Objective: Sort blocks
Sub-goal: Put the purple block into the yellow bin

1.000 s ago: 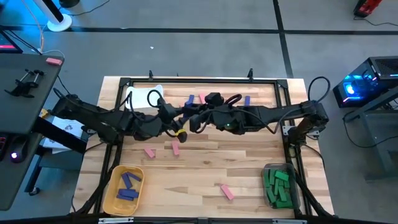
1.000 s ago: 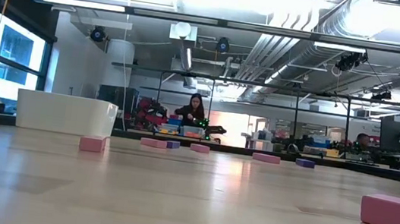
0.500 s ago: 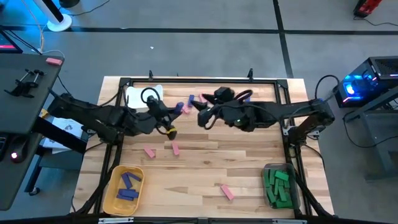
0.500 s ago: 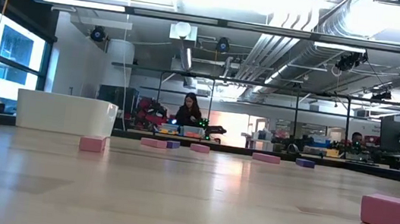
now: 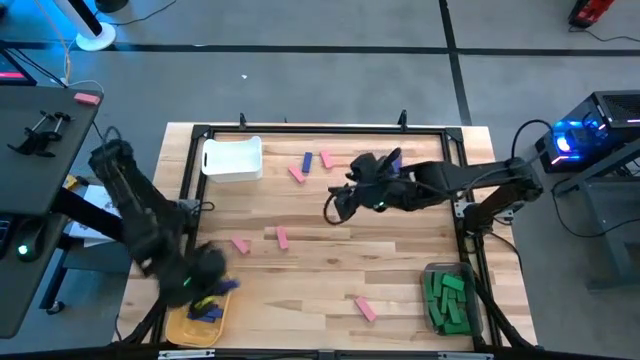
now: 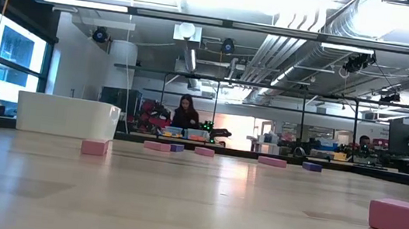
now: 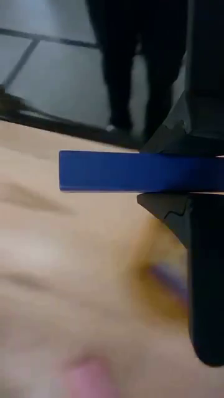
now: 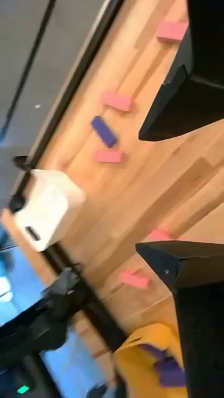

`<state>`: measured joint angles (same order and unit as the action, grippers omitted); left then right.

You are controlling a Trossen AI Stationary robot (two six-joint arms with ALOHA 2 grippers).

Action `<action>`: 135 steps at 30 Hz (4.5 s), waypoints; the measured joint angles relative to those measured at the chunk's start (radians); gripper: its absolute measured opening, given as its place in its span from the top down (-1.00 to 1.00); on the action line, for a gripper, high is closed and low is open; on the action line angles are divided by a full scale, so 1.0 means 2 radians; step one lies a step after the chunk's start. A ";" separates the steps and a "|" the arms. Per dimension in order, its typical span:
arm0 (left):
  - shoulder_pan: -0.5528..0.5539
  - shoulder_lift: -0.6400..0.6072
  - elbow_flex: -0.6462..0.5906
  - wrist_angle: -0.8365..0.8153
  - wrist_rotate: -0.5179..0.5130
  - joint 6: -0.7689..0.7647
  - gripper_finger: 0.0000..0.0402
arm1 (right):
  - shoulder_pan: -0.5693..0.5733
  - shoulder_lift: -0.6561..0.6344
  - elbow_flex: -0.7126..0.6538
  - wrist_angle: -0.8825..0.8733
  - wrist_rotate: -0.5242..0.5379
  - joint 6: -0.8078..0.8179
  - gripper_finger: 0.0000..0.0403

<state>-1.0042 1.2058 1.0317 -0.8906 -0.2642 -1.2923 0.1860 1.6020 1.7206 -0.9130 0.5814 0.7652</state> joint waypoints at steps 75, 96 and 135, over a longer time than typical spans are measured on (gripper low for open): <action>0.737 0.477 0.363 -0.002 0.062 0.414 -0.20 | -0.223 -0.104 -0.001 -0.032 -0.101 -0.147 -0.02; 0.782 0.487 0.315 0.029 0.092 0.347 -0.20 | -0.231 -0.103 -0.001 -0.046 -0.102 -0.147 -0.02; 0.704 0.254 0.317 0.057 0.032 0.704 0.75 | -0.257 -0.079 -0.001 0.000 -0.213 -0.105 -0.02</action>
<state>0.4028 1.7131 1.6650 -0.7763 -0.2002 0.1157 -0.3286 1.4433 1.7192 -0.9123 0.1548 0.5559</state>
